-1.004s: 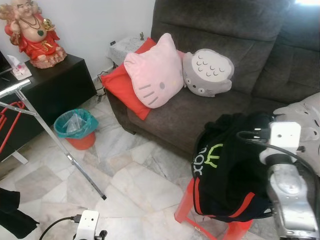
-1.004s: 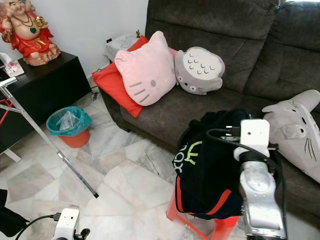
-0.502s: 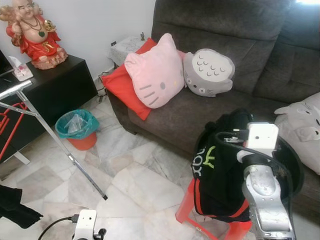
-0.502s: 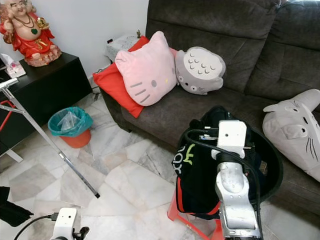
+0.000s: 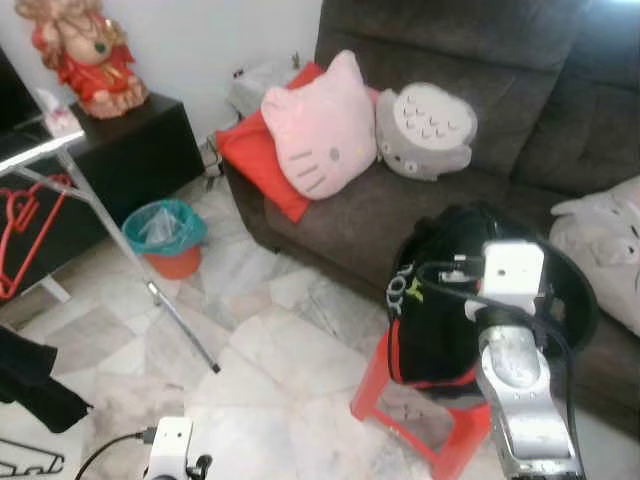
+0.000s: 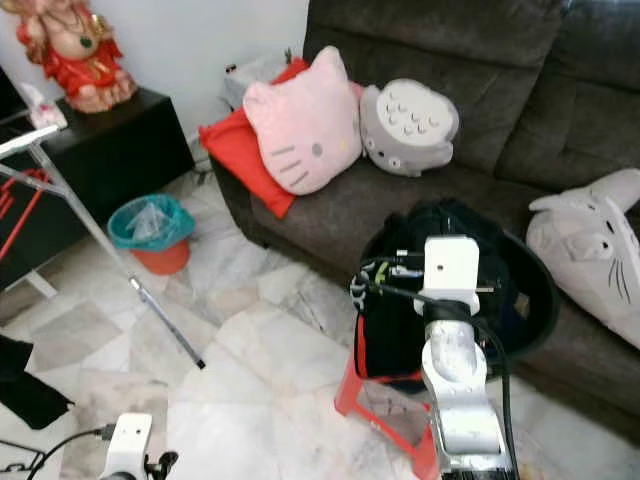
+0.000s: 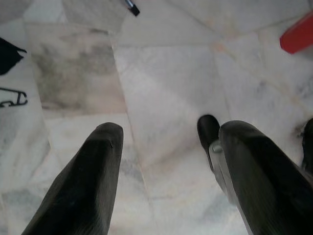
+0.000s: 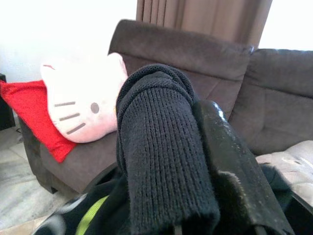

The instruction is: Hang hanger

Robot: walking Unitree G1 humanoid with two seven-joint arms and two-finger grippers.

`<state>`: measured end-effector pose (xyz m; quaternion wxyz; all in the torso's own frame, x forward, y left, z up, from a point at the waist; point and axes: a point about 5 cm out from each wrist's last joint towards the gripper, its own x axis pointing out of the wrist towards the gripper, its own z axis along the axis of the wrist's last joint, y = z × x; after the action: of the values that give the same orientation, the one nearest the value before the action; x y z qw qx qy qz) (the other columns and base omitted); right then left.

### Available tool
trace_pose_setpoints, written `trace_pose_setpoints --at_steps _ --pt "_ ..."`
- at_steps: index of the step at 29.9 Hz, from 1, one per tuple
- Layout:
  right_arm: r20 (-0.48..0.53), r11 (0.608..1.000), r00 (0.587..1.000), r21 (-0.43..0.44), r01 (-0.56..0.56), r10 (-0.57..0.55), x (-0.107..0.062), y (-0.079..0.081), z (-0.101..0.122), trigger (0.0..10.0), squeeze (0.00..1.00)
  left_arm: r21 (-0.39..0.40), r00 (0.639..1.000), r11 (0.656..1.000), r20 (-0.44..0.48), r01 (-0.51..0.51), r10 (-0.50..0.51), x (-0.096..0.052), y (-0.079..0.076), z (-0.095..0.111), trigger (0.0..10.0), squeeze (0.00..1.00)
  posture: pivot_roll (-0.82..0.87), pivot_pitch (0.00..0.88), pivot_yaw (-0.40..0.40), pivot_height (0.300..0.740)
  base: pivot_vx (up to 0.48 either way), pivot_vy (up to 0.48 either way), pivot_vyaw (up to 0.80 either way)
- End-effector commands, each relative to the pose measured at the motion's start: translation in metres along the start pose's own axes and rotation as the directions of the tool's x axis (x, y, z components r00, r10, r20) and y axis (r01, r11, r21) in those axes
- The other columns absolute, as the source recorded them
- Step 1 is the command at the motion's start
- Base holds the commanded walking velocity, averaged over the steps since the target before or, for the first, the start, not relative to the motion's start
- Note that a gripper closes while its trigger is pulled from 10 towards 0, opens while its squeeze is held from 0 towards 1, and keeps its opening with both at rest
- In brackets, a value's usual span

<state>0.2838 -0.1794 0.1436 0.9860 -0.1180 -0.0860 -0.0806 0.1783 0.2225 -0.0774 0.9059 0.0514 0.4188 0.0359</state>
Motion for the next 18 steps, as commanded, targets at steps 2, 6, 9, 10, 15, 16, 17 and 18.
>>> trace_pose_setpoints --at_steps 2,6,9,10,15,16,17,18 --pt "0.018 1.0 1.0 -0.002 -0.011 0.011 -0.0011 0.0031 0.0025 10.0 0.0 -0.014 1.0 1.0 -0.014 -0.014 0.013 -0.001 0.0036 -0.0034 10.0 0.0 -0.12 0.0 0.066 0.736 -0.356 0.0 0.0" --pt "0.025 1.0 1.0 -0.003 -0.009 0.009 -0.0007 0.0026 0.0034 10.0 0.0 -0.015 1.0 1.0 -0.013 -0.014 0.014 -0.0012 0.0034 -0.0038 10.0 0.0 -0.12 0.0 0.064 0.736 -0.357 0.0 0.0" --pt "0.029 1.0 1.0 -0.007 -0.006 0.006 -0.0005 0.0013 0.0034 10.0 0.0 -0.016 1.0 1.0 -0.014 -0.014 0.014 -0.0014 0.0033 -0.0044 10.0 0.0 -0.12 0.0 0.064 0.736 -0.359 0.0 0.0" --pt "0.029 1.0 1.0 -0.008 -0.005 0.005 -0.0005 0.001 0.0033 10.0 0.0 -0.017 1.0 1.0 -0.014 -0.014 0.014 -0.0014 0.0032 -0.0046 10.0 0.0 -0.12 0.0 0.064 0.736 -0.36 0.0 0.0" --pt "0.039 1.0 0.999 -0.01 0.0 0.001 -0.0001 -0.0002 0.0045 10.0 0.0 -0.018 1.0 1.0 -0.014 -0.015 0.015 -0.0014 0.0032 -0.0046 10.0 0.0 -0.13 0.0 0.066 0.736 -0.356 0.0 0.0" --pt "0.038 1.0 0.999 -0.012 0.001 -0.001 -0.0002 -0.0003 0.0041 10.0 0.0 -0.019 1.0 1.0 -0.013 -0.015 0.015 -0.0015 0.0032 -0.0047 10.0 0.0 -0.13 0.0 0.066 0.736 -0.36 0.0 0.0" --pt "0.038 1.0 0.999 -0.014 0.001 0.0 -0.0001 -0.0002 0.004 10.0 0.0 -0.019 1.0 1.0 -0.013 -0.016 0.015 -0.0014 0.0031 -0.0046 10.0 0.0 -0.13 0.0 0.067 0.736 -0.36 0.0 0.0" --pt "0.038 1.0 0.999 -0.015 0.0 0.001 0.0001 -0.0001 0.004 10.0 0.0 -0.019 1.0 1.0 -0.013 -0.016 0.015 -0.0014 0.0031 -0.0046 10.0 0.0 -0.13 0.0 0.067 0.736 -0.36 0.0 0.0"
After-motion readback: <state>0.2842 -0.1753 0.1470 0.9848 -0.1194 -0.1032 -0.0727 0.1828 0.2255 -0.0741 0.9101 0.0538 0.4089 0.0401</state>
